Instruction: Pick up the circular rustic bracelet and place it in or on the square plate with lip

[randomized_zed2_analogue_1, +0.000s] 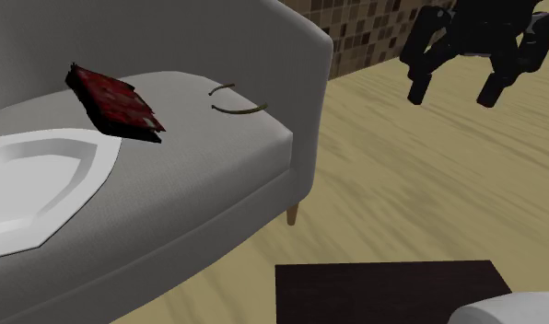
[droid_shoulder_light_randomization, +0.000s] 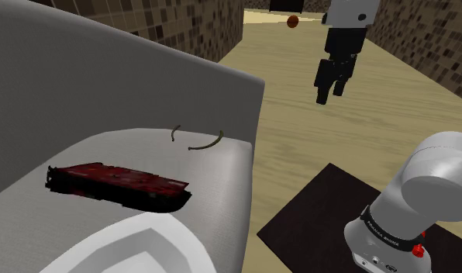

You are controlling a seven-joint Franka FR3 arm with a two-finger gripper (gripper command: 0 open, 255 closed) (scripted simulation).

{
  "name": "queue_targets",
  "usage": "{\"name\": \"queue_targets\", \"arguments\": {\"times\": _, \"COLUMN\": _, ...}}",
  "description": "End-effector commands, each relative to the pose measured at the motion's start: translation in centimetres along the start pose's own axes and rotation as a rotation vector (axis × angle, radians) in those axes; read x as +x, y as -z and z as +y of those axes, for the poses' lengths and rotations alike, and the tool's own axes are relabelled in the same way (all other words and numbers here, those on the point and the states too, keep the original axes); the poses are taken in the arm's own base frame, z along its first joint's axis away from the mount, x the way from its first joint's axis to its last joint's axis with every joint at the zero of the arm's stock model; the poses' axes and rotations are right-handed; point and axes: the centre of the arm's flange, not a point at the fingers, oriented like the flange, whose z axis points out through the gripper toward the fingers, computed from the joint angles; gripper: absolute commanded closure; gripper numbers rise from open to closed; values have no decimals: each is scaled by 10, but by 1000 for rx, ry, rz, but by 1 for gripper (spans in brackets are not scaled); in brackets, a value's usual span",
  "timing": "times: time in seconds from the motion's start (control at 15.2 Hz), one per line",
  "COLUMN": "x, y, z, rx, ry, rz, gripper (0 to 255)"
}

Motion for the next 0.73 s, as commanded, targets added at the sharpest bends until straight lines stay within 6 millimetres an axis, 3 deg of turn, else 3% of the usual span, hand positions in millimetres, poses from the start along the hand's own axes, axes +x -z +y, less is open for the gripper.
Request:
{"name": "queue_targets", "arguments": {"times": 0.0, "x": 0, "y": 0, "z": 0, "rx": 0, "ry": 0, "rz": 0, "gripper": 0}}
{"name": "queue_targets", "arguments": {"times": 0.66, "x": 38, "y": -14, "z": -125, "rx": -22, "ry": -115, "rz": 84, "gripper": 0}}
